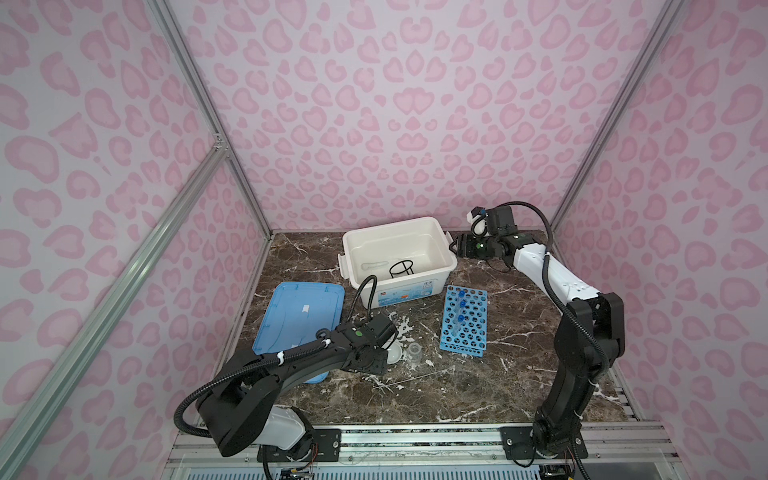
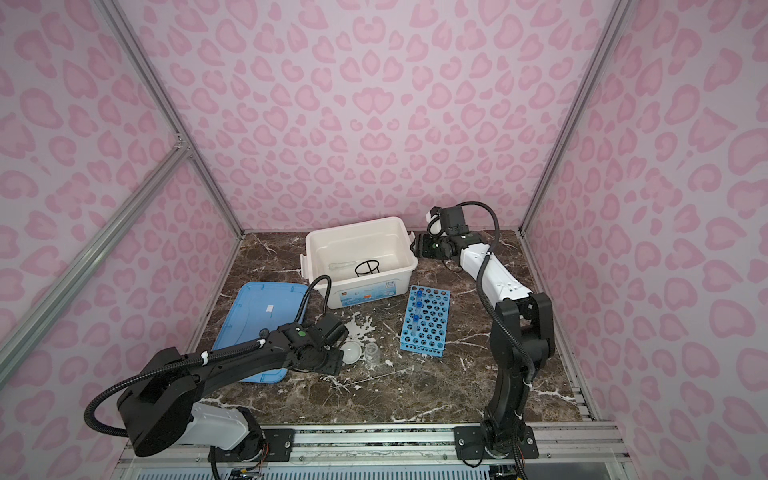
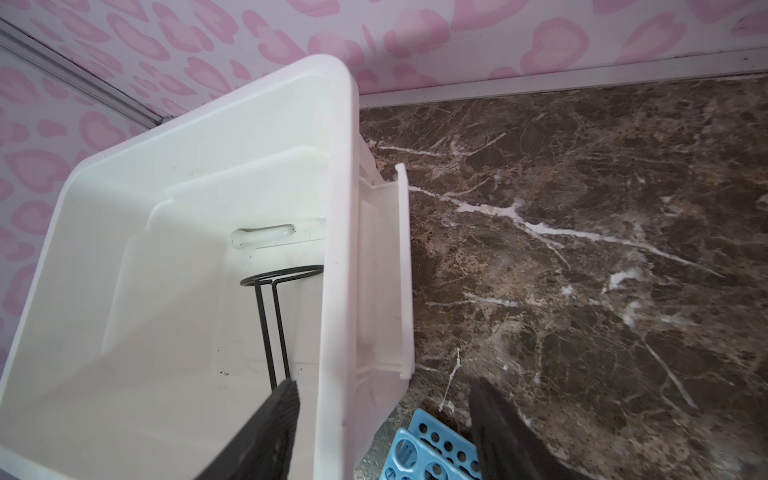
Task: Organize the chemistry lab equipment
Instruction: 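Close the left gripper on the small white cup and lift it, then carry the small white cup over the white bin with the left gripper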
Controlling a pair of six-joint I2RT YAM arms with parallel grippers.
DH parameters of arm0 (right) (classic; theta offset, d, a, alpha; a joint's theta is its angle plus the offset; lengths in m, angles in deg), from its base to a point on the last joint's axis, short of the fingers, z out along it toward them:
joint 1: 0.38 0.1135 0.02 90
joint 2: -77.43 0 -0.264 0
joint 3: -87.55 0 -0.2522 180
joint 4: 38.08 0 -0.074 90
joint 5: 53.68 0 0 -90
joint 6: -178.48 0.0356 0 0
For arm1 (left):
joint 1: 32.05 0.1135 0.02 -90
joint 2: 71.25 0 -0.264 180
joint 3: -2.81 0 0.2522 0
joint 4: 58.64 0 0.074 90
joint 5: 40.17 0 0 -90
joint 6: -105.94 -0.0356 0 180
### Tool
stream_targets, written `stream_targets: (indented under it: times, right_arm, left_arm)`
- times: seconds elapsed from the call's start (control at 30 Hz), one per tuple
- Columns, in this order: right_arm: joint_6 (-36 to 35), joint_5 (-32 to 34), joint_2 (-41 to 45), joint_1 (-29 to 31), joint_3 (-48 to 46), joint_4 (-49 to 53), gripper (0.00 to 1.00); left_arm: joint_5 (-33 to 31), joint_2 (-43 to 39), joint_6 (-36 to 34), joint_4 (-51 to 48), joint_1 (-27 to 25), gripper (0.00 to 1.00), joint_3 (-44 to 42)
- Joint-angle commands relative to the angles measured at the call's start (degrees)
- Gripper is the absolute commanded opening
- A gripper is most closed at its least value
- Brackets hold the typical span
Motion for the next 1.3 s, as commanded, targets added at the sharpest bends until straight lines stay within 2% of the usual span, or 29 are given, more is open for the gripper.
stream_targets:
  times: [0.0, 0.07, 0.23, 0.37, 0.7, 0.97, 1.17, 1.23, 1.27]
  right_arm:
    - [0.0, 0.3, 0.4, -0.1, -0.5, -0.2, 0.67]
    - [0.0, 0.3, 0.6, -0.1, -0.6, -0.1, 0.67]
    - [-0.1, 0.5, 0.7, -0.1, -0.9, -0.1, 0.67]
    - [-0.3, 0.1, 0.7, -0.2, -0.5, 0.1, 0.67]
    - [-0.6, -2.0, 0.9, -1.2, -0.1, -0.3, 0.67]
    - [-0.4, -4.7, 1.5, -3.1, 2.6, 1.9, 0.67]
    - [1.5, -8.2, 1.6, -5.2, 5.4, 3.6, 0.67]
    - [2.5, -10.1, 1.4, -5.5, 6.3, 3.8, 0.67]
    - [2.4, -11.0, 1.4, -5.7, 6.8, 3.9, 0.67]
  left_arm:
    - [-0.2, 0.0, 0.2, 0.5, 0.1, 0.69, 0.0]
    - [-0.1, 0.3, 0.1, 0.6, 0.0, 0.63, 0.0]
    - [-0.4, 0.6, 0.0, 0.6, 0.1, 0.58, -0.1]
    - [-0.4, 1.1, -0.1, 0.9, 0.1, 0.5, -0.1]
    - [-1.7, 0.3, 0.3, -1.4, 0.1, 0.42, 1.8]
    - [-3.9, 0.4, 2.2, -8.6, 0.2, 0.37, 10.0]
    - [-4.7, -2.7, 3.7, -16.5, 0.3, 0.37, 20.4]
    - [-5.2, -3.2, 3.5, -18.9, 0.6, 0.29, 24.4]
    - [-5.6, -3.2, 3.5, -20.0, 0.9, 0.28, 26.4]
